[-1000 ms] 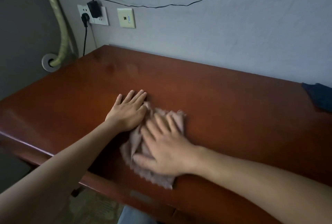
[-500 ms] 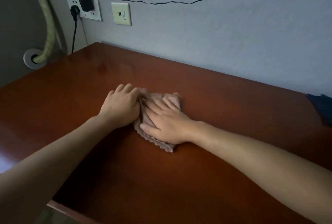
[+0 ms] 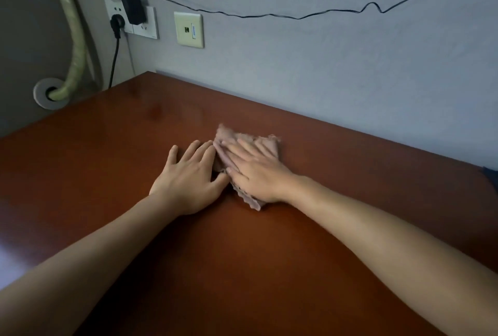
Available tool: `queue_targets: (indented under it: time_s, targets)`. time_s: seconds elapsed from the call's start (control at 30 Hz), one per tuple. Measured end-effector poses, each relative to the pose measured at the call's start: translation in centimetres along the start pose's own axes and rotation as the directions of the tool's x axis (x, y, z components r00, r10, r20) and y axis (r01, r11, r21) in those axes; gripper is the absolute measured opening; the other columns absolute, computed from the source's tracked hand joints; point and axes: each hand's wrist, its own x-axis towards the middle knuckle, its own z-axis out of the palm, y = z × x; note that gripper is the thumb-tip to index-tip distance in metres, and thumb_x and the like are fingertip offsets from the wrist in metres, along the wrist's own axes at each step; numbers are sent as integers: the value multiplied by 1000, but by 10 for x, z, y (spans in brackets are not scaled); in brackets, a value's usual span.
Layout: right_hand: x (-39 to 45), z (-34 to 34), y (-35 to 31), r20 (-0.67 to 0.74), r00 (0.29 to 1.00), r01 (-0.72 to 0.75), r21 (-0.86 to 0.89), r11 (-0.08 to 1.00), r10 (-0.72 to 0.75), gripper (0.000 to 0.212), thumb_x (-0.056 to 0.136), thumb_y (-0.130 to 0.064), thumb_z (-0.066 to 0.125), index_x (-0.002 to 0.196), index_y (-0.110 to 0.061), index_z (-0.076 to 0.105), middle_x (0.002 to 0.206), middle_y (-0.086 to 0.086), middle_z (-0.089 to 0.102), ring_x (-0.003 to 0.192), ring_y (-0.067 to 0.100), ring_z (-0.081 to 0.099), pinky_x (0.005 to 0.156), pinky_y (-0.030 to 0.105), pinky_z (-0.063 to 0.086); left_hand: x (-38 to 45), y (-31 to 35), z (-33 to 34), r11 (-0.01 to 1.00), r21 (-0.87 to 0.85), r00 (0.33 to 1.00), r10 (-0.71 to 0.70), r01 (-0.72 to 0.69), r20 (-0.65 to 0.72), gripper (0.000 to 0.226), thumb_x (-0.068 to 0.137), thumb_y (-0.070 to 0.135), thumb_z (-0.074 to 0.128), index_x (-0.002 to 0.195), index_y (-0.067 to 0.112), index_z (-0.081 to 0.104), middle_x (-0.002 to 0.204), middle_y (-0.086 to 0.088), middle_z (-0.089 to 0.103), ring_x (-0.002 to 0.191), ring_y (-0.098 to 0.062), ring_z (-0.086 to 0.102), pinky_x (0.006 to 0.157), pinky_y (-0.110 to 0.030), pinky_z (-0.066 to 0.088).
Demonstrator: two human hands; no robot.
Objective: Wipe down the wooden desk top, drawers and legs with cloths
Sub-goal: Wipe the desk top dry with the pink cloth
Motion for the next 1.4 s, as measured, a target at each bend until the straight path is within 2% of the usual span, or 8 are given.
queue_targets:
  time_s: [0.13,0.3,0.5,0.77,1.0,1.2,1.33,1.4]
  targets:
    - [19,-6,54,37,980,-195,-21,981,196,76,97,-75,14,161,-41,-7,170,-11,-11,157,26,-10,124,55,-6,1,2,2,1000,20,1000,-16,16,-3,91,85,68,5,163,23,14,173,7,7,159,-14,-4,128,-51,-2]
    - [58,-17,128,66,664,-748,44,663,745,90,92,-79,13,163,-26,-3,171,7,-8,155,42,-8,119,68,-3,2,1,1,999,29,1000,-13,13,0,83,92,66,12,163,25,16,173,7,7,159,-15,-4,128,-53,-2]
    - [77,-3,43,7,1000,24,-2,1000,-24,61,105,-60,24,158,-47,-4,171,-11,-1,157,19,-7,123,48,-7,0,4,1,999,32,1000,-13,13,-11,77,98,63,19,164,22,14,173,5,5,159,-16,-5,128,-52,-3]
    - [115,-21,109,68,767,-640,21,768,638,84,95,-75,14,164,-29,0,172,3,-6,156,39,-5,121,65,-1,-2,6,2,999,45,1000,-20,20,-2,74,102,58,19,165,21,9,174,4,0,159,-18,-8,127,-55,-2]
    - [135,-6,25,31,998,58,18,998,-59,66,102,-68,24,160,-47,2,171,-14,-3,157,21,-8,124,50,-7,-4,4,6,1000,6,992,-9,10,-127,69,96,58,25,152,20,31,161,-2,26,156,-19,12,128,-52,5]
    - [165,-23,59,113,739,-672,43,740,664,91,92,-80,12,163,-26,-3,170,10,-13,152,49,-13,118,68,-9,-5,4,4,1000,5,986,-13,14,-165,67,92,60,25,140,16,42,153,-5,33,151,-25,20,127,-52,11]
    - [155,-8,-10,92,988,-129,17,991,127,74,100,-73,18,163,-36,2,172,-2,-4,156,37,-9,122,58,-8,-9,4,2,1000,-10,964,26,-30,-266,49,90,51,41,119,14,52,126,-6,44,127,-29,41,120,-46,27]
    - [146,-5,-19,87,988,122,33,992,-125,68,100,-72,23,160,-46,4,171,-11,-3,156,22,-10,123,48,-11,-11,6,2,999,-4,947,48,-52,-319,43,88,46,44,114,13,54,116,-6,44,112,-28,45,108,-42,36]
